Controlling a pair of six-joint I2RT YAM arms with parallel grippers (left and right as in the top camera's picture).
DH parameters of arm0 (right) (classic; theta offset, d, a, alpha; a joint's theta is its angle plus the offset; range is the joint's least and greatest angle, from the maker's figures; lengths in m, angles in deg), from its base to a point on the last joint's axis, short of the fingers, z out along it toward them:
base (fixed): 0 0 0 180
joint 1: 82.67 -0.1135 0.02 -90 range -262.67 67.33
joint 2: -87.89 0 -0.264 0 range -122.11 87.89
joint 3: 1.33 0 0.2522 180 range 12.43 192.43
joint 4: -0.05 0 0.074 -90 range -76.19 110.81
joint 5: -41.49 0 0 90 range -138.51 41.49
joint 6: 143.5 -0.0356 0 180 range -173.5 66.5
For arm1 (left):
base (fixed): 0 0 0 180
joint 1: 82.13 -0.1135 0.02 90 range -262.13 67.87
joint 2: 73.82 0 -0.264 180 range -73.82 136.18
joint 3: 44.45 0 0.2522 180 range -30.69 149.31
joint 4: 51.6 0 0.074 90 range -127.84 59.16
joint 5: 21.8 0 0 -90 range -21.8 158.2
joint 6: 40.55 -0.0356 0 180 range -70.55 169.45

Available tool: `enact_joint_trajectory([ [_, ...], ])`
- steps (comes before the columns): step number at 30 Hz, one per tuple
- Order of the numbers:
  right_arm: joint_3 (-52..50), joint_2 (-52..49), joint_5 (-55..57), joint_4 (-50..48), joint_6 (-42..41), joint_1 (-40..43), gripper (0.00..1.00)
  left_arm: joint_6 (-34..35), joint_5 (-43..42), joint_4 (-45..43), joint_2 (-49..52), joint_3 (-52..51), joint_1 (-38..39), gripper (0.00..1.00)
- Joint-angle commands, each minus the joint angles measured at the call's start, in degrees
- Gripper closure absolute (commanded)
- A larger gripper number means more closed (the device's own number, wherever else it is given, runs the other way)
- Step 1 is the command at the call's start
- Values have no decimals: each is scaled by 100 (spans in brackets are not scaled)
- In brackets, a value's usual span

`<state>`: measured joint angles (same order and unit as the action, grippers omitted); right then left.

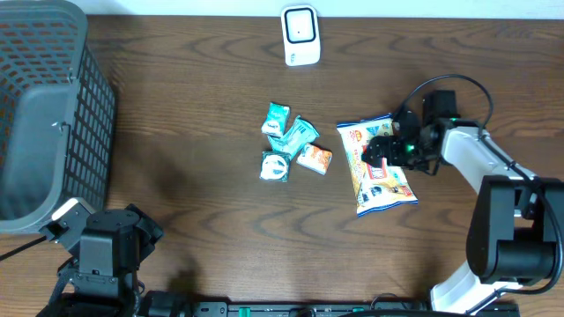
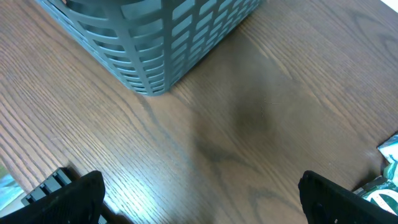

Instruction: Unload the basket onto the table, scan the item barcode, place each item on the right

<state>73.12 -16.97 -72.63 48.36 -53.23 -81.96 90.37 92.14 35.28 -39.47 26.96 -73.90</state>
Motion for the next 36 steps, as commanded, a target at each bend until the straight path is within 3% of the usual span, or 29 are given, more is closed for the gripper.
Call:
enact_joint_trajectory([
  [1, -437, -129, -24, -168, -372, -258, 12, 74, 96, 15, -7, 0, -39, 2],
  [3, -503, -129, -2, -260, -424, -321, 20, 76, 96, 15, -7, 0, -39, 2],
  [5, -514, -129, -4, -271, -461, -350, 36, 76, 96, 15, -7, 0, -39, 2],
  [7, -514, -129, -2, -262, -553, -348, 60, 76, 96, 15, -7, 0, -39, 2],
  [11, -511, -127, -9, -210, -721, -341, 99, 76, 96, 15, -7, 0, -39, 2],
  [19, -120, 87, -245, 129, -793, -332, 99, 76, 96, 15, -7, 0, -39, 2],
  [29, 33, 1255, 186, 238, -796, -413, 98, 76, 96, 15, -7, 0, -39, 2],
  [36, 33, 1982, 2428, 577, -990, -713, 99, 76, 96, 15, -7, 0, -39, 2],
])
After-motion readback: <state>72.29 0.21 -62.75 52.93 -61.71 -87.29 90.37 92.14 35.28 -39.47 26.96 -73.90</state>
